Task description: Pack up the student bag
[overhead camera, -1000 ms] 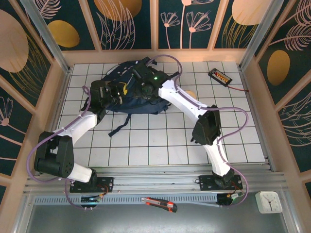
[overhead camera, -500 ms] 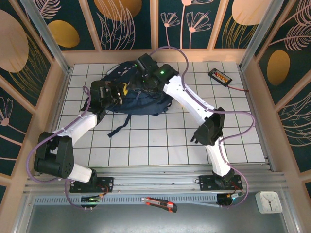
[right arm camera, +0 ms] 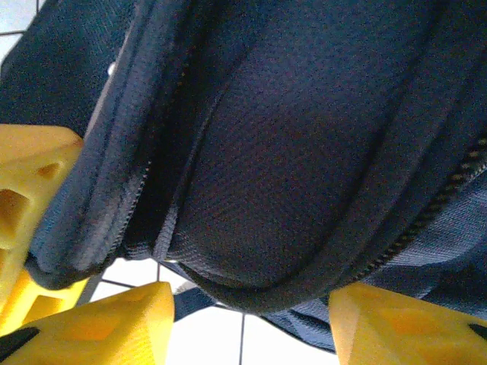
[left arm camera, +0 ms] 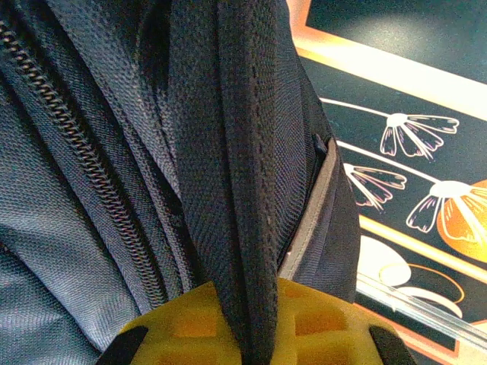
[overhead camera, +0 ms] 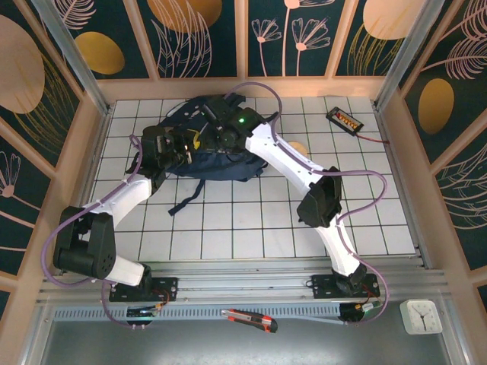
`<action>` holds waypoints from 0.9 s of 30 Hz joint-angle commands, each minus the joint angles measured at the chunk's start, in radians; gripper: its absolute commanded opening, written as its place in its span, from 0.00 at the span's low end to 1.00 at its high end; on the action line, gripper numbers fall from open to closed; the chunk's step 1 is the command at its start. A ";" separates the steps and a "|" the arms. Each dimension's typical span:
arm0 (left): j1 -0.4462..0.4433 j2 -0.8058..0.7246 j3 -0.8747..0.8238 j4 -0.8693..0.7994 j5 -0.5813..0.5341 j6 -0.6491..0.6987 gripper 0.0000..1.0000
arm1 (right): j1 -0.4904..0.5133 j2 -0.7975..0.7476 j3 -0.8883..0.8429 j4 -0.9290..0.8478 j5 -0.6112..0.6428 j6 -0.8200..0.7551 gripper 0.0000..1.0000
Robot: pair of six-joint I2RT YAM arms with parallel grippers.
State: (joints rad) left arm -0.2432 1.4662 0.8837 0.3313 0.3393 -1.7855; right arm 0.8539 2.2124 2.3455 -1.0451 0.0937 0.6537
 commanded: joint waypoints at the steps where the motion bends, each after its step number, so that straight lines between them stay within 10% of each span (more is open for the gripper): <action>1: -0.004 -0.014 0.066 0.120 0.032 0.014 0.00 | 0.014 0.029 0.013 -0.027 0.062 -0.026 0.53; 27: -0.006 -0.019 0.063 0.117 0.033 0.014 0.00 | 0.053 0.050 0.019 -0.077 0.151 -0.058 0.25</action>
State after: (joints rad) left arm -0.2432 1.4727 0.8978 0.3088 0.3405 -1.7851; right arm 0.8913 2.2669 2.3688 -1.0824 0.2218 0.6014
